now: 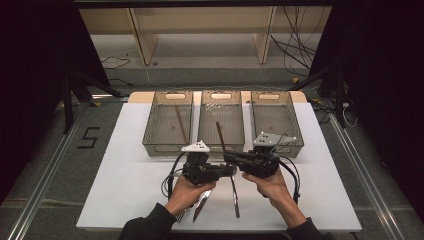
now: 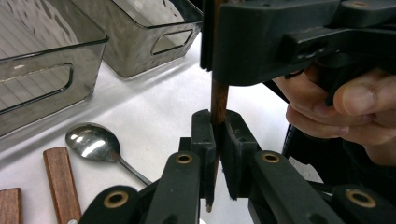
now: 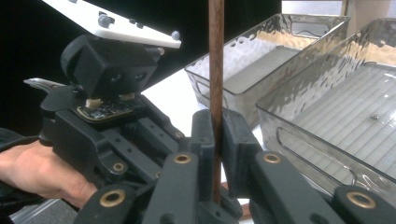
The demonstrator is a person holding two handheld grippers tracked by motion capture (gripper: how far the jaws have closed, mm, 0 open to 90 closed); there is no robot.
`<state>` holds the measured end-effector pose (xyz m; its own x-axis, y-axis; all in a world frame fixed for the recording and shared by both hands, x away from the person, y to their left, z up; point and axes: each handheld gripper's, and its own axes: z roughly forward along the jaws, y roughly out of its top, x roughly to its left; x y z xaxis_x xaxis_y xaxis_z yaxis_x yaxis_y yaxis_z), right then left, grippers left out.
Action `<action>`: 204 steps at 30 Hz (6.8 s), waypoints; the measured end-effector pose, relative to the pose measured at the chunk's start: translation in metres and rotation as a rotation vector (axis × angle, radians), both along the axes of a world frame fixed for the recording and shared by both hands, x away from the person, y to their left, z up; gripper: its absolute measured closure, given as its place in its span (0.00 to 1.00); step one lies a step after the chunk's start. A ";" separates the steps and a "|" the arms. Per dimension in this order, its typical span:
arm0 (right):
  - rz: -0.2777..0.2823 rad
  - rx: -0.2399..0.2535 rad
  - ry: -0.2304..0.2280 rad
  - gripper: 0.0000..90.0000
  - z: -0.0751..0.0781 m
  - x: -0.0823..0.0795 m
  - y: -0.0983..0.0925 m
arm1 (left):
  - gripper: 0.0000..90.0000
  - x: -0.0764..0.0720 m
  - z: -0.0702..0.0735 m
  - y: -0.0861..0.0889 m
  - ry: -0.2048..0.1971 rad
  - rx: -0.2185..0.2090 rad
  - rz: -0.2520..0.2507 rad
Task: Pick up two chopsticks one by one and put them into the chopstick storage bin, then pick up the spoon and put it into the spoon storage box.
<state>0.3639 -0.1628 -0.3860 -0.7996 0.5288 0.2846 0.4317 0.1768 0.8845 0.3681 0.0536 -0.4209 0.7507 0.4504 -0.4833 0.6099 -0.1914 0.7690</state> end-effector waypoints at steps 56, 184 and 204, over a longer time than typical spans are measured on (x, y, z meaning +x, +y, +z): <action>-0.100 -0.123 -0.004 0.22 -0.033 -0.043 -0.055 | 0.93 0.143 0.076 0.137 0.086 0.192 0.397; -0.020 -0.323 0.057 0.69 -0.058 -0.056 -0.002 | 0.19 -0.036 -0.015 0.143 -0.214 0.152 0.292; 0.056 -0.429 0.103 1.00 -0.077 -0.057 0.013 | 0.19 -0.042 -0.023 0.142 -0.223 0.157 0.289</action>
